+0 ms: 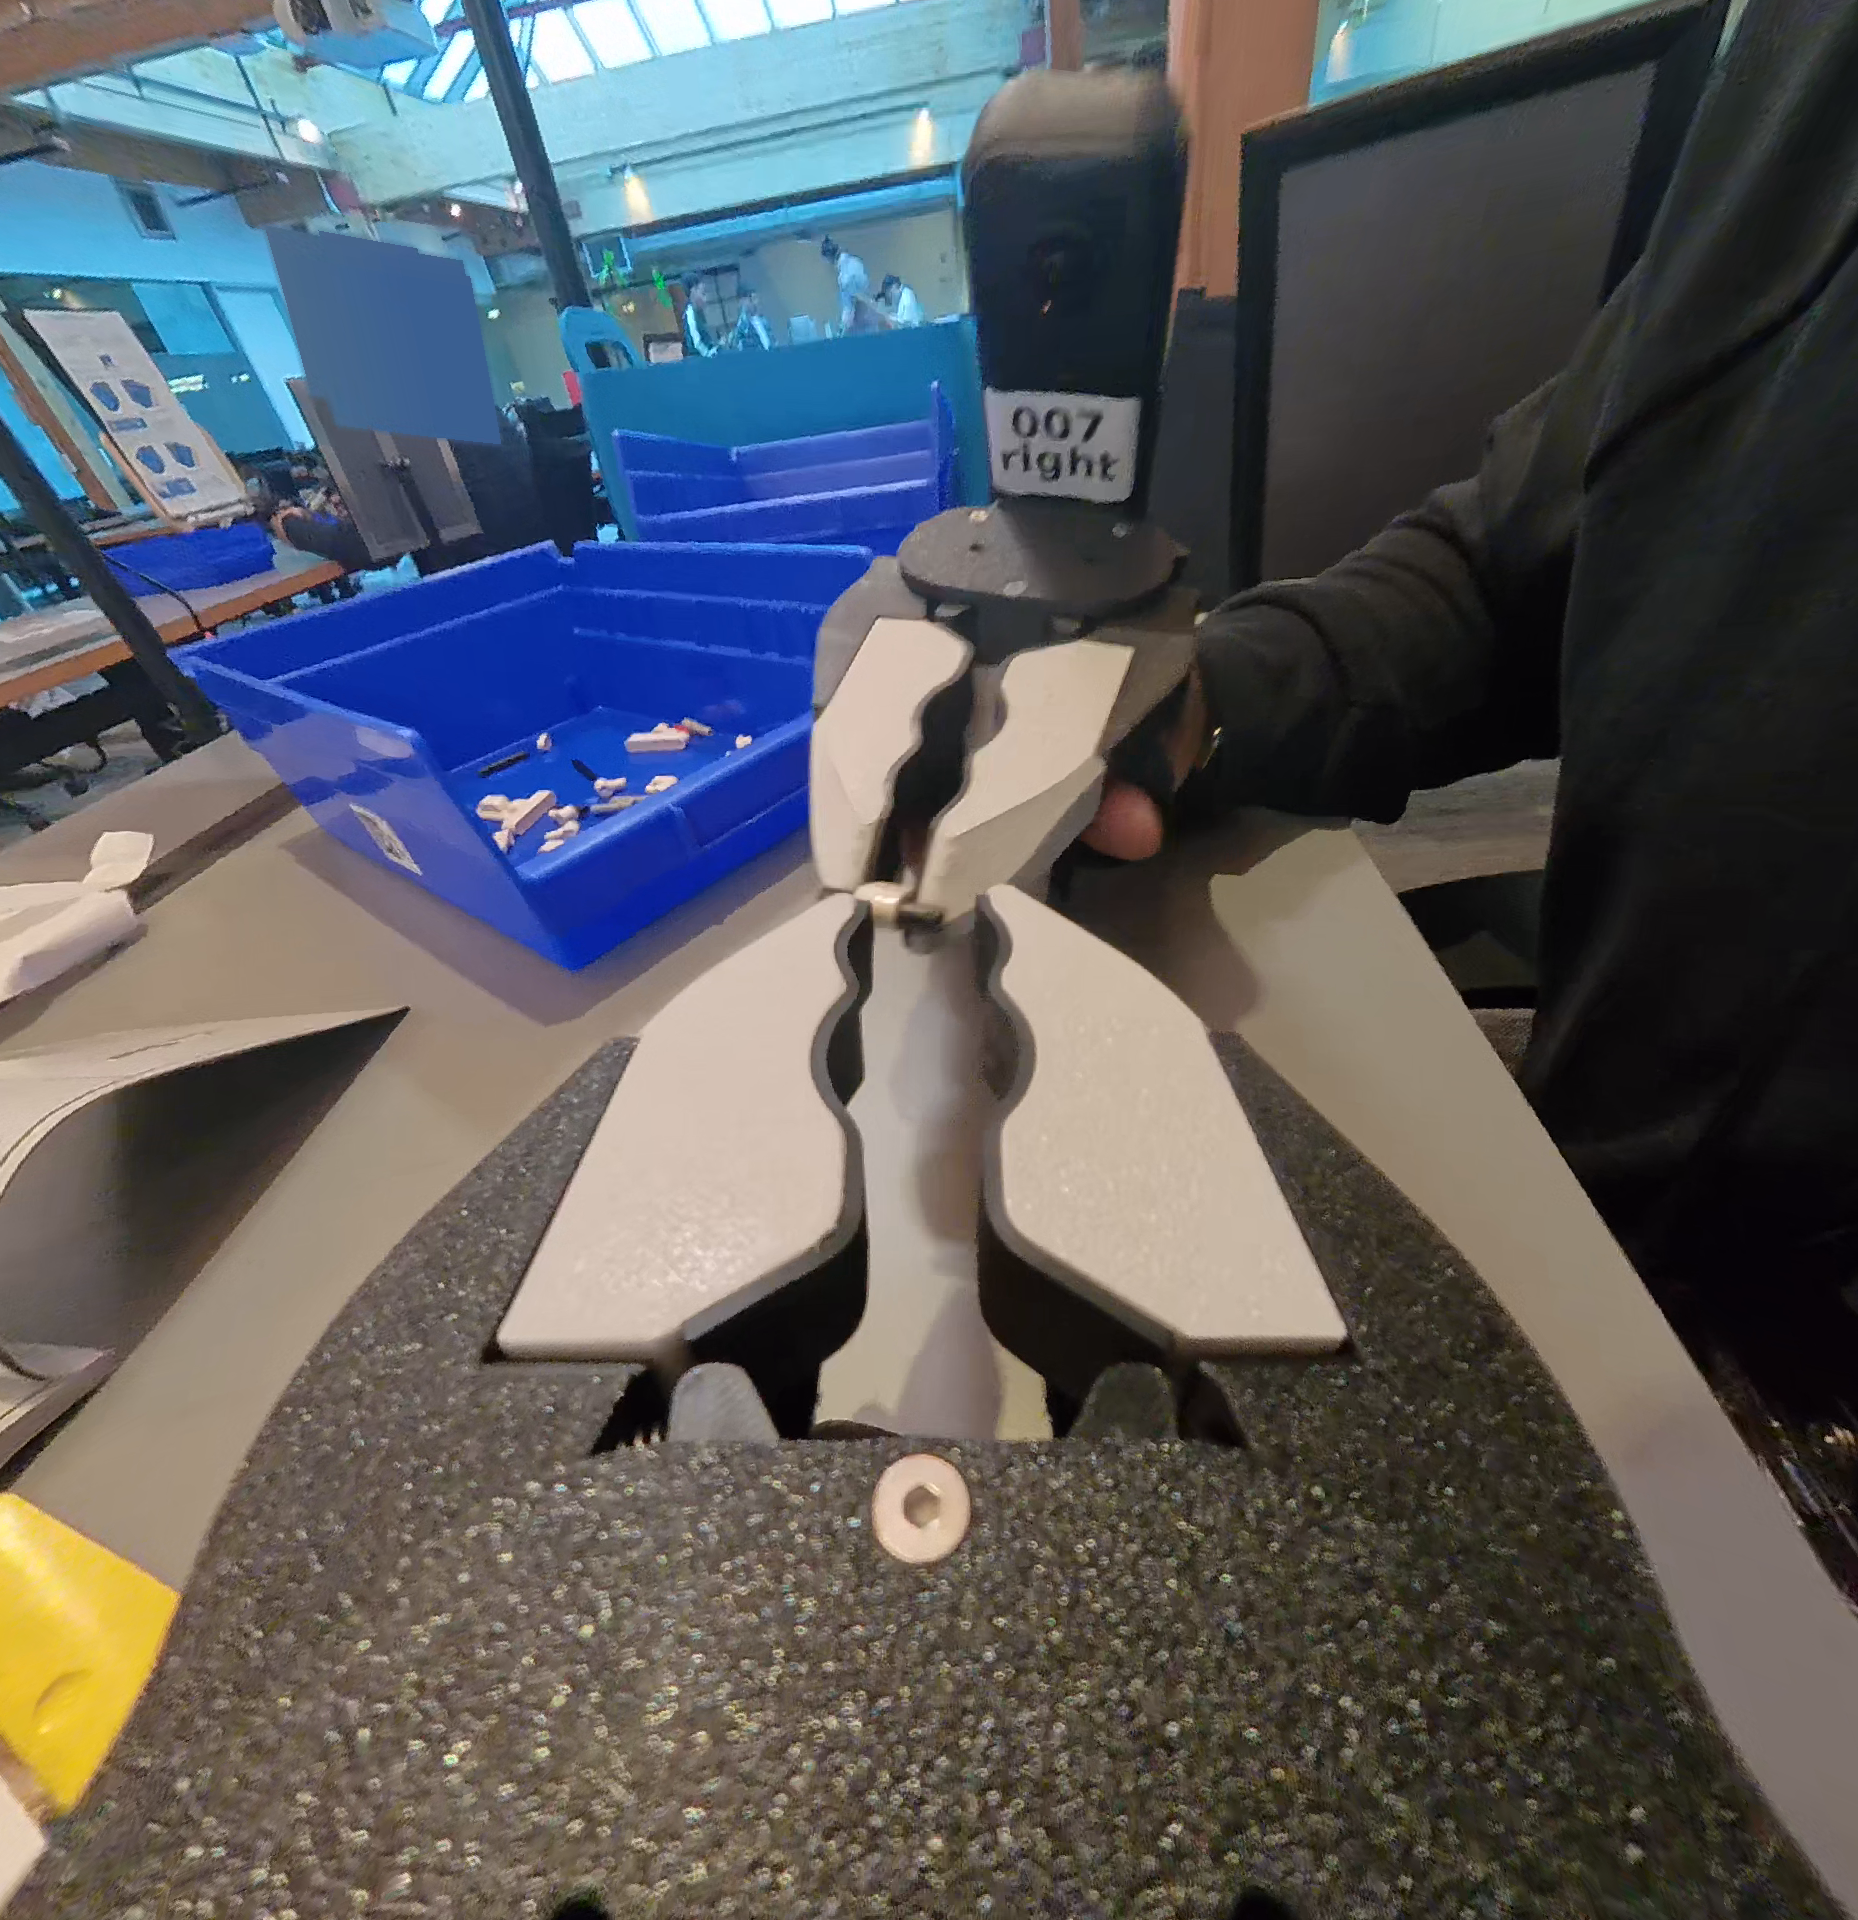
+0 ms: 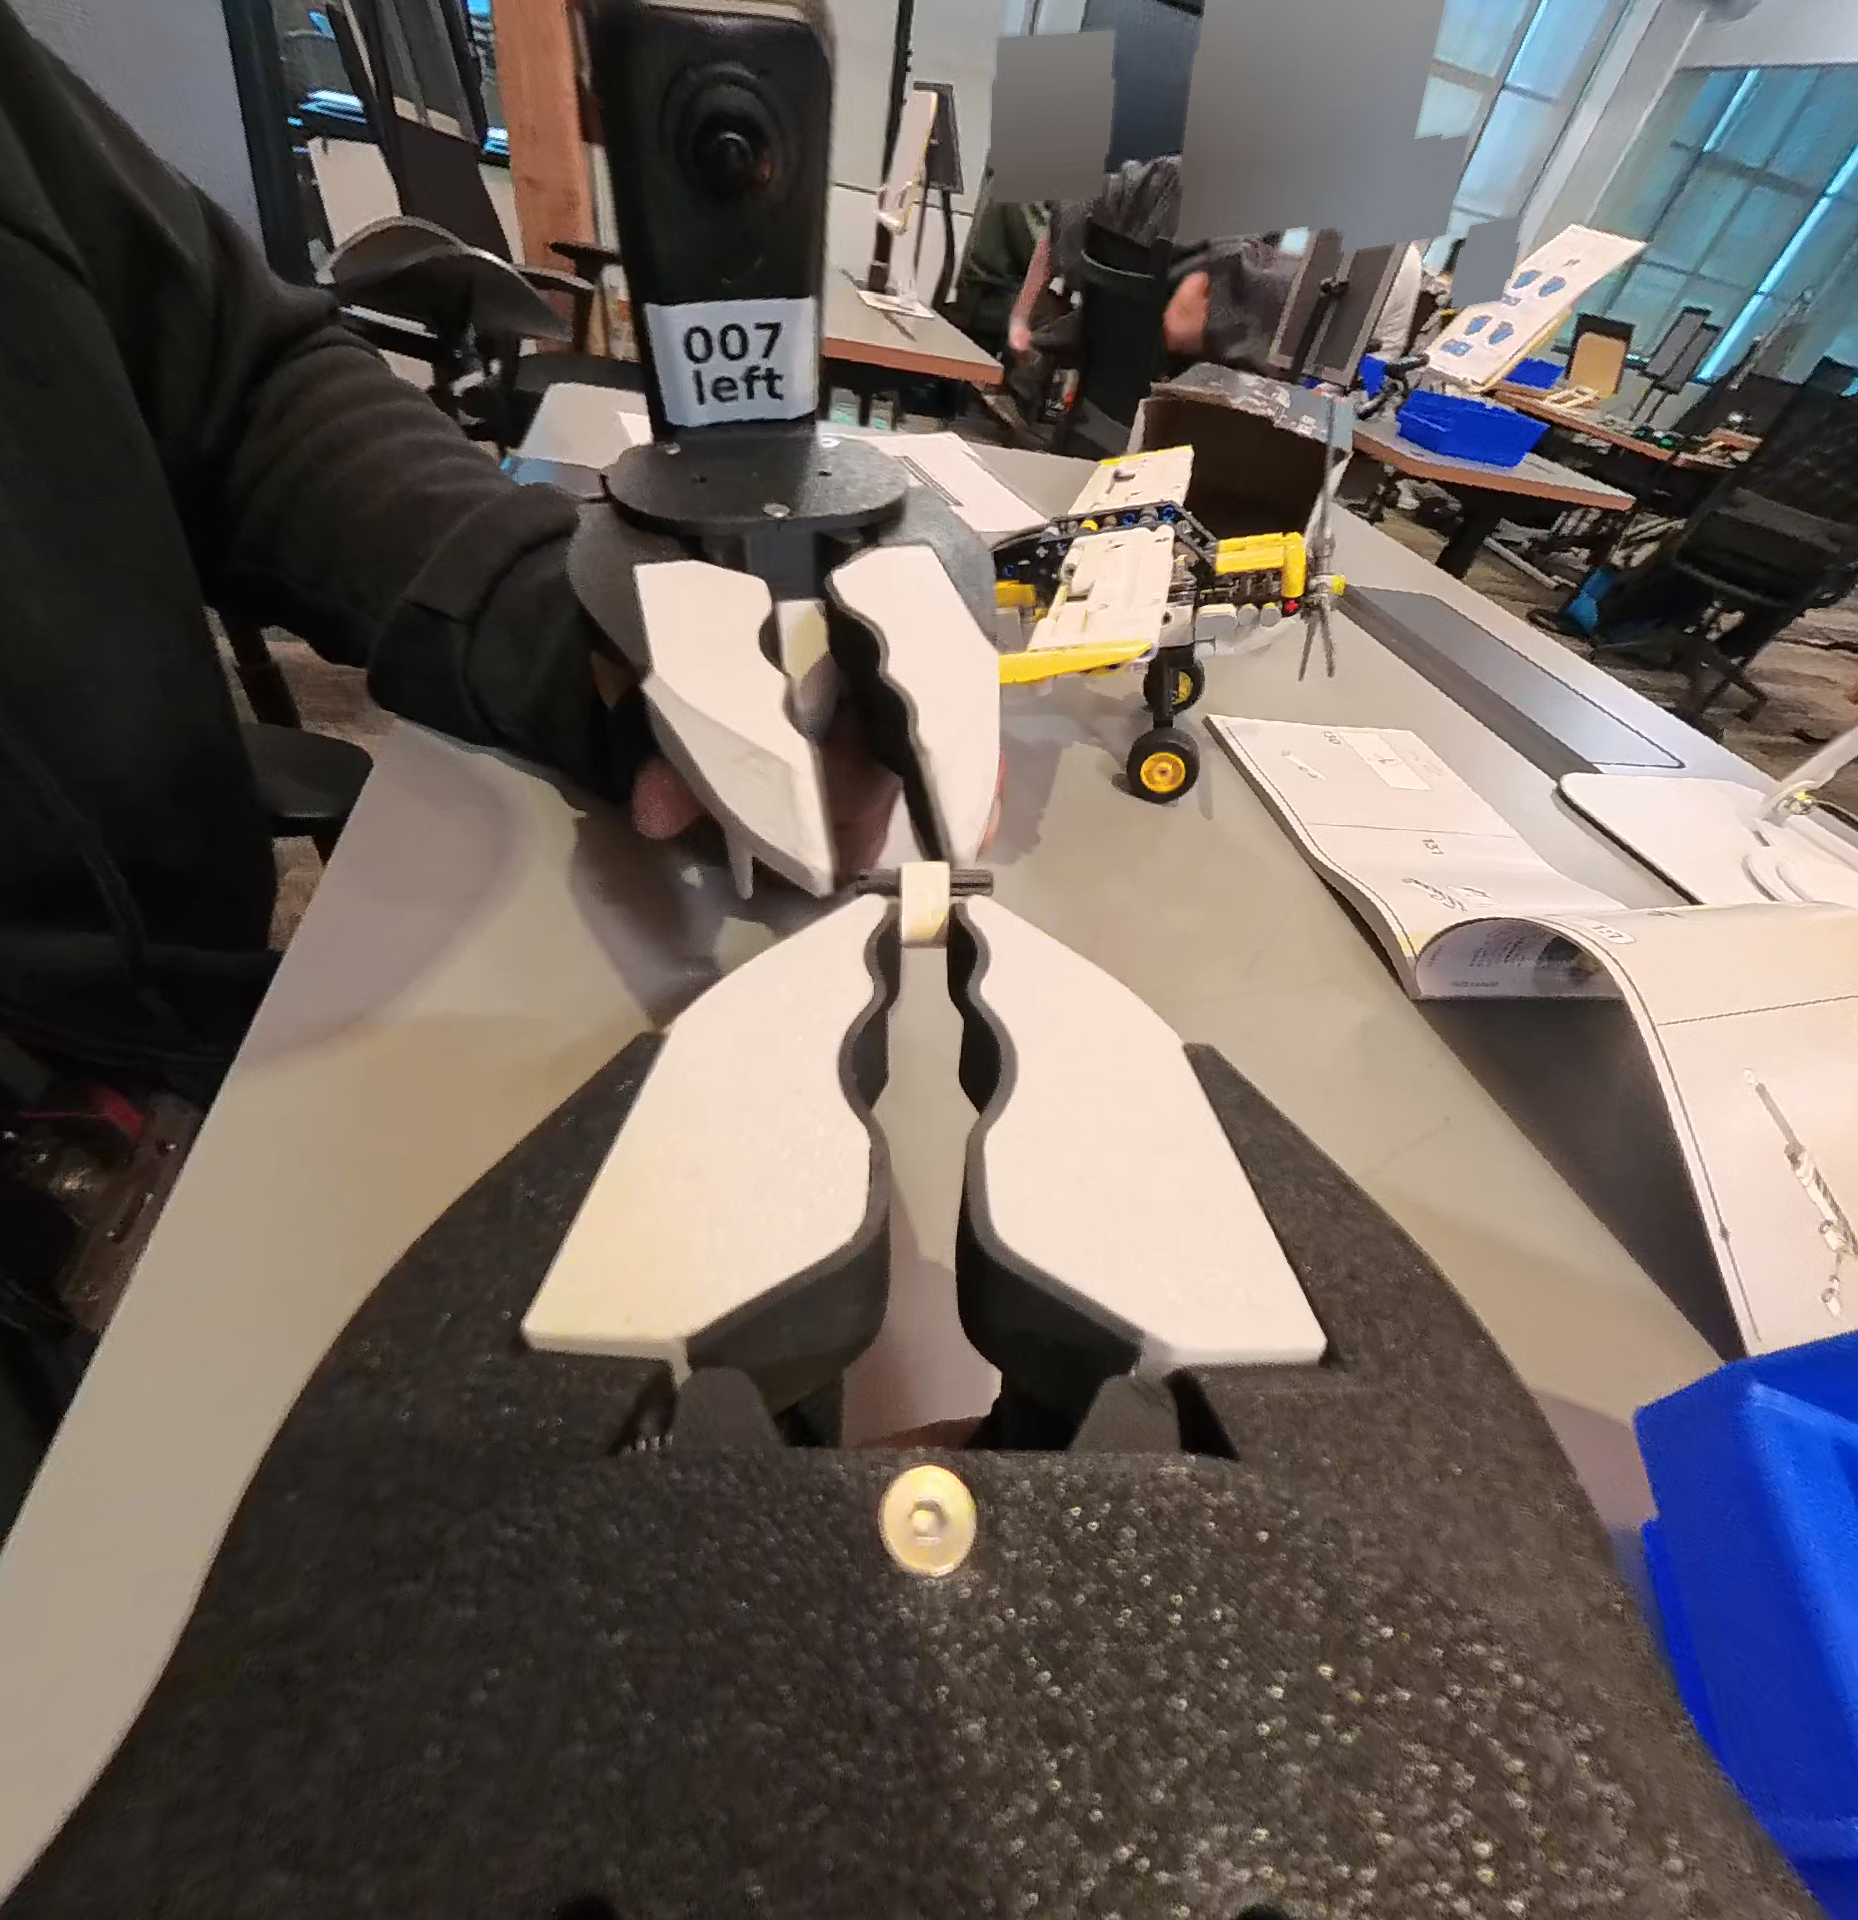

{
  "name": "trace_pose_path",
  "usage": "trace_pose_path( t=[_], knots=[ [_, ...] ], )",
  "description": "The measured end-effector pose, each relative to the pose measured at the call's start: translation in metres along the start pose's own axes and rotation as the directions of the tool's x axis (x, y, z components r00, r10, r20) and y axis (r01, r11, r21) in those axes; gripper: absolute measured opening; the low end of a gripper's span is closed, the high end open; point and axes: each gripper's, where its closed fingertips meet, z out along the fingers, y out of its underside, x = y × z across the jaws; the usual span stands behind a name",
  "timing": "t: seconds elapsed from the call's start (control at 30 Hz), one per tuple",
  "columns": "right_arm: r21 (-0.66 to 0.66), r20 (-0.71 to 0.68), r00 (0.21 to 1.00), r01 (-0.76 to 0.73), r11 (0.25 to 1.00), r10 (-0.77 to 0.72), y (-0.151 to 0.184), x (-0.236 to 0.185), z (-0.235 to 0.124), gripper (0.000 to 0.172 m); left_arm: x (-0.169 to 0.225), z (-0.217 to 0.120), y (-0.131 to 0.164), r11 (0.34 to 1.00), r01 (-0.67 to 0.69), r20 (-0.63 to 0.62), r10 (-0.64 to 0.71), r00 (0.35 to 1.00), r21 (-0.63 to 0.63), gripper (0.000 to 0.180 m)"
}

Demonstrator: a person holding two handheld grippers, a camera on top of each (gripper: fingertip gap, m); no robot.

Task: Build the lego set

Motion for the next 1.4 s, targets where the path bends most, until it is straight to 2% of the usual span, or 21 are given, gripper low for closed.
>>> trace_pose_path(
  t=[0.2,0.3,0.4,0.47,0.57,0.67,0.77,0.83,0.93,1.1,1.27,1.4],
  knots=[
    [-0.018,-0.077,0.995,-0.059,0.998,0.057,0.007,0.019,-0.004,0.008,-0.001,0.000,-0.014,0.994,0.096,0.006,-0.097,0.995,0.060,0.015],
    [-0.050,-0.107,0.992,-0.076,0.996,0.071,0.013,0.025,-0.002,0.008,0.001,0.000,-0.029,0.974,0.159,-0.033,-0.156,0.987,0.160,0.015],
    [-0.072,-0.120,0.988,-0.102,0.992,0.093,0.018,0.029,0.000,0.008,-0.005,0.000,-0.040,0.948,0.208,-0.020,-0.210,0.978,0.242,0.000],
    [-0.069,-0.128,0.985,-0.123,0.990,0.113,0.018,0.032,0.001,0.008,-0.006,0.002,-0.047,0.928,0.249,-0.043,-0.247,0.968,0.278,0.000],
    [-0.065,-0.137,0.979,-0.161,0.985,0.151,0.018,0.036,0.002,0.008,-0.021,0.008,-0.048,0.918,0.248,0.066,-0.281,0.957,0.309,0.000],
    [-0.068,-0.151,0.974,-0.184,0.981,0.172,0.020,0.040,0.002,0.008,-0.032,0.015,-0.042,0.904,0.334,0.128,-0.376,0.918,0.266,0.000],
    [-0.076,-0.167,0.967,-0.207,0.975,0.192,0.022,0.044,0.003,0.008,-0.036,0.020,-0.035,0.931,0.311,0.221,-0.349,0.911,0.191,0.012],
    [-0.087,-0.176,0.963,-0.221,0.971,0.203,0.023,0.047,0.005,0.008,-0.039,0.021,-0.038,0.932,0.306,0.252,-0.348,0.903,0.194,0.014],
    [-0.101,-0.203,0.956,-0.234,0.967,0.210,0.022,0.056,0.009,0.008,-0.039,0.027,-0.039,0.927,0.328,0.237,-0.366,0.900,0.184,0.016],
    [-0.136,-0.233,0.937,-0.298,0.945,0.261,0.028,0.075,0.024,0.008,-0.031,0.026,-0.020,0.930,0.343,0.218,-0.364,0.906,0.129,0.020],
    [-0.192,-0.251,0.930,-0.319,0.928,0.268,0.036,0.090,0.051,0.008,-0.029,0.012,-0.017,0.958,0.267,0.235,-0.285,0.929,0.106,0.020],
    [-0.239,-0.277,0.925,-0.329,0.914,0.261,0.043,0.100,0.075,0.008,-0.037,0.001,-0.015,0.937,0.320,0.218,-0.344,0.913,0.140,0.020]
  ],
)
